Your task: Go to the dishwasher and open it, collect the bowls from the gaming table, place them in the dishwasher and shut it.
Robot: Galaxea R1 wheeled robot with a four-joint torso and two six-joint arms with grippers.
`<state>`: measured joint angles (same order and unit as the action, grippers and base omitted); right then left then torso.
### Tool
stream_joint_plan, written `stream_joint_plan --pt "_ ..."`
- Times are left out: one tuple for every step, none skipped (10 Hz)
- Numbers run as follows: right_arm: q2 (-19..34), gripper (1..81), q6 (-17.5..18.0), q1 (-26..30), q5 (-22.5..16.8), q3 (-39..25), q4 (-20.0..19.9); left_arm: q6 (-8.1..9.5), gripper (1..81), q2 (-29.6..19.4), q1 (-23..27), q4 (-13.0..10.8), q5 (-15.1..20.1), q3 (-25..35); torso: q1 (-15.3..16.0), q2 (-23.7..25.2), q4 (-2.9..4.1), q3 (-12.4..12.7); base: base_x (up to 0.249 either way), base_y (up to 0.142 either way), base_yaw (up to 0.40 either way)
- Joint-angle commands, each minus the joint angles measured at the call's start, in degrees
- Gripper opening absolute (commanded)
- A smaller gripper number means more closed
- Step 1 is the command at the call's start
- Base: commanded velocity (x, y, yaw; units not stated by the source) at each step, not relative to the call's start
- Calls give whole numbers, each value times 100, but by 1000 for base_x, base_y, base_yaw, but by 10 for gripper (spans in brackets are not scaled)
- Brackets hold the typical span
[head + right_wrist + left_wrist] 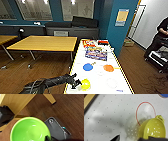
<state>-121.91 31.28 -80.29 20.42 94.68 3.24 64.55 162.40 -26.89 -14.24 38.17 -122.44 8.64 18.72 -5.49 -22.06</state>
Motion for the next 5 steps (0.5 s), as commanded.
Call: stream_joint_plan --pt "340 10 -26 263 -196 -21 124 58 811 91 839 -184 244 63 0 0 0 0 0 0 0" --pt "331 10 -26 263 -196 -4 124 75 811 143 795 -228 244 19 0 0 0 0 0 0 0" --pt "322 10 -26 263 -196 14 124 75 811 188 768 -272 252 -43 0 0 0 0 0 0 0" --pt "331 10 -17 263 -196 14 124 75 811 232 760 -325 261 -78 0 0 0 0 0 0 0" --pt "331 10 -17 263 -196 14 124 75 811 275 734 -342 349 -95 0 0 0 0 0 0 0"
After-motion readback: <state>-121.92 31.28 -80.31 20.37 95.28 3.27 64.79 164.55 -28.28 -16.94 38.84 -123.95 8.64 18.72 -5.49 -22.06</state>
